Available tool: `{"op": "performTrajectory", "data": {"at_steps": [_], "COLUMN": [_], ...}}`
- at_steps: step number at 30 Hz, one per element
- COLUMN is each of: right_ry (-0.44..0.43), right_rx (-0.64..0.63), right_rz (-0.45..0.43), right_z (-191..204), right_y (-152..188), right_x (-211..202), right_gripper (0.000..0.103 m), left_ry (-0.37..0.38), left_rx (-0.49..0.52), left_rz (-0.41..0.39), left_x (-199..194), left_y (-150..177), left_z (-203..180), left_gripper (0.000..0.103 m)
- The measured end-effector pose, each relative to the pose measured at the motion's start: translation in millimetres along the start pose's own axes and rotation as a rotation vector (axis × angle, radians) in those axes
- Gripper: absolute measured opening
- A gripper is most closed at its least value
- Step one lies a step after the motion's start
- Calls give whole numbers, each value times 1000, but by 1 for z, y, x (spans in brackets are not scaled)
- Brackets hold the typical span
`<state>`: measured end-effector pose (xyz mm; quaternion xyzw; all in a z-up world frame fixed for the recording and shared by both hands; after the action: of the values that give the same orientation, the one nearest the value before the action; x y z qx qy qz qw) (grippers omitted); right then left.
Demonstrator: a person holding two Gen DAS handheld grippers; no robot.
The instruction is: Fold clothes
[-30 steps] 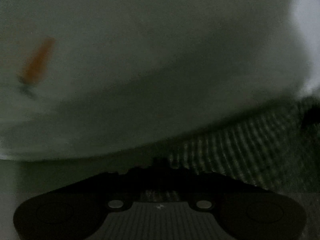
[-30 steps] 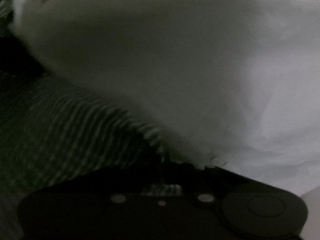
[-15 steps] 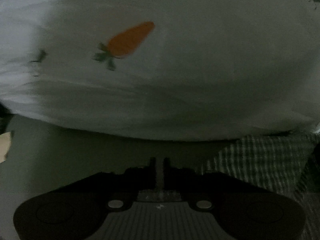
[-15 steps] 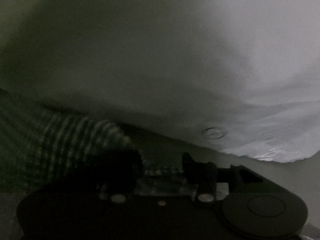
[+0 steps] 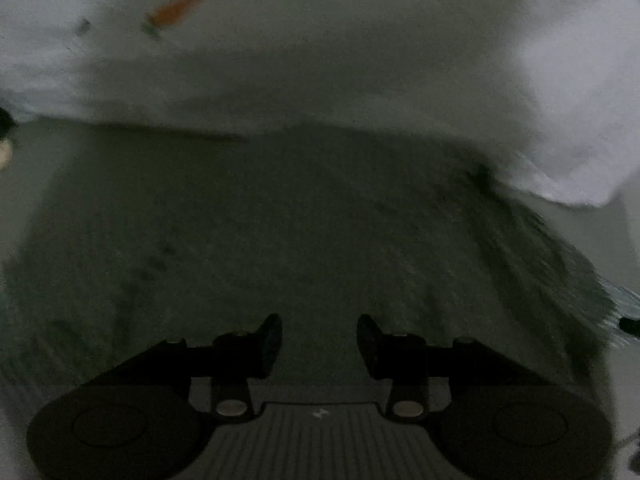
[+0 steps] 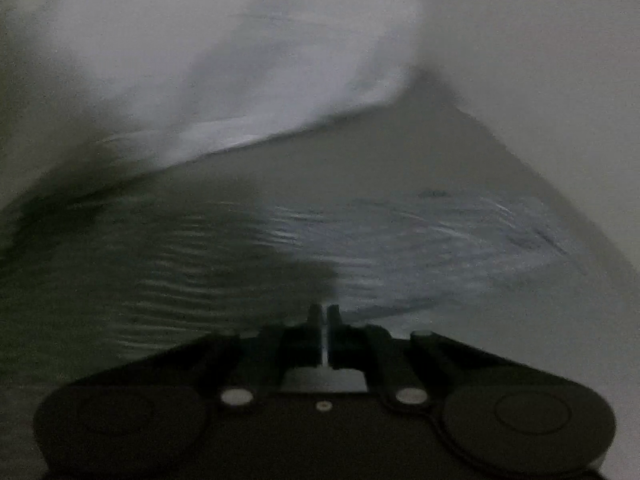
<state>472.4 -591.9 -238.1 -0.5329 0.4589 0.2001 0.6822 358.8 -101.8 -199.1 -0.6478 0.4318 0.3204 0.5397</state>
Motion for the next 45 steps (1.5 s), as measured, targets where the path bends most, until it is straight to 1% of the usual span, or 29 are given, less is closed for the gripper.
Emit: {"op": "performTrajectory", "data": {"at_steps": [2, 3, 6, 8, 10, 11, 12, 13, 15, 18, 20, 22, 23, 24, 25, 28, 29, 32, 33, 34, 35, 37, 38, 39, 40, 41, 42, 43, 45], "right_ry": [41, 49, 30, 40, 64, 65, 60, 51, 31, -18, -28, -60, -76, -70, -31, 79, 116, 228, 261, 292, 327, 362, 367, 381, 396, 412, 397, 380, 297], "right_rx": [97, 145, 303, 369, 418, 441, 459, 464, 471, 450, 411, 395, 397, 390, 352, 223, 207, 163, 147, 125, 84, 24, 17, 15, 3, -10, 3, 18, 29], "right_rz": [7, 2, -10, -18, -33, -46, -57, -71, -99, -110, -109, -103, -98, -94, -89, -81, -102, -172, -164, -142, -98, -25, 4, -20, -21, -19, -26, -34, -51], "right_z": [-43, -65, -105, -132, -154, -159, -165, -168, -174, -174, -168, -166, -164, -164, -160, -150, -152, -156, -157, -157, -156, -155, -156, -155, -154, -153, -154, -155, -153], "right_y": [9, 11, 7, 5, 4, 3, 0, -2, -8, -17, -25, -33, -36, -37, -40, -43, -44, -46, -45, -43, -40, -32, -27, -24, -24, -25, -24, -24, -17], "right_x": [-1, -1, 21, 33, 45, 56, 61, 66, 76, 88, 95, 98, 99, 98, 99, 92, 81, 47, 43, 44, 53, 76, 85, 85, 85, 84, 79, 74, 56], "right_gripper": [2, 2, 2, 6, 17, 24, 40, 44, 45, 45, 45, 45, 45, 42, 31, 8, 8, 8, 8, 11, 12, 15, 16, 24, 34, 38, 44, 44, 44], "left_ry": [26, 22, -11, -42, -85, -104, -125, -142, -152, -183, -207, -206, -201, -199, -203, -219, -221, -230, -234, -236, -237, -239, -241, -242, -240, -237, -232, -224, -212], "left_rx": [27, 57, 151, 173, 157, 157, 158, 157, 135, 130, 125, 87, 74, 71, 72, 56, 47, 36, 36, 35, 33, 30, 28, 25, 24, 29, 34, 39, 58], "left_rz": [39, 51, 77, 93, 107, 95, 98, 102, 106, 109, 104, 104, 105, 107, 108, 112, 114, 123, 123, 120, 118, 119, 122, 126, 134, 145, 155, 164, 165], "left_x": [5, 8, 18, 33, 44, 44, 47, 50, 55, 60, 63, 60, 60, 60, 61, 65, 66, 66, 67, 67, 68, 68, 68, 68, 67, 66, 64, 60, 49], "left_y": [12, 17, 28, 26, 25, 24, 21, 18, 14, 11, 10, 9, 9, 9, 9, 5, 4, 2, 1, 1, 1, 1, 0, 0, 0, 0, 2, 5, 14], "left_z": [-22, -32, -60, -71, -76, -78, -81, -85, -90, -99, -104, -103, -104, -105, -106, -109, -109, -110, -110, -111, -112, -113, -113, -113, -113, -113, -113, -112, -109], "left_gripper": [43, 43, 43, 43, 44, 44, 45, 45, 53, 59, 61, 64, 68, 72, 73, 76, 76, 77, 78, 79, 80, 82, 82, 82, 82, 82, 82, 82, 82]}}
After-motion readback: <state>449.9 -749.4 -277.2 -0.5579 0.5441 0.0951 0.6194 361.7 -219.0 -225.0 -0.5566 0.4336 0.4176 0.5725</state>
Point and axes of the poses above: each gripper's, at about its wrist camera, not at the fingertips, and x roughly the way its jaws point, z to its left, y to its underside, the point moved 4 cm from there along x, roughly the way its jaws point, and after that the axes turned 10 degrees about z, right-handed, at the moved point
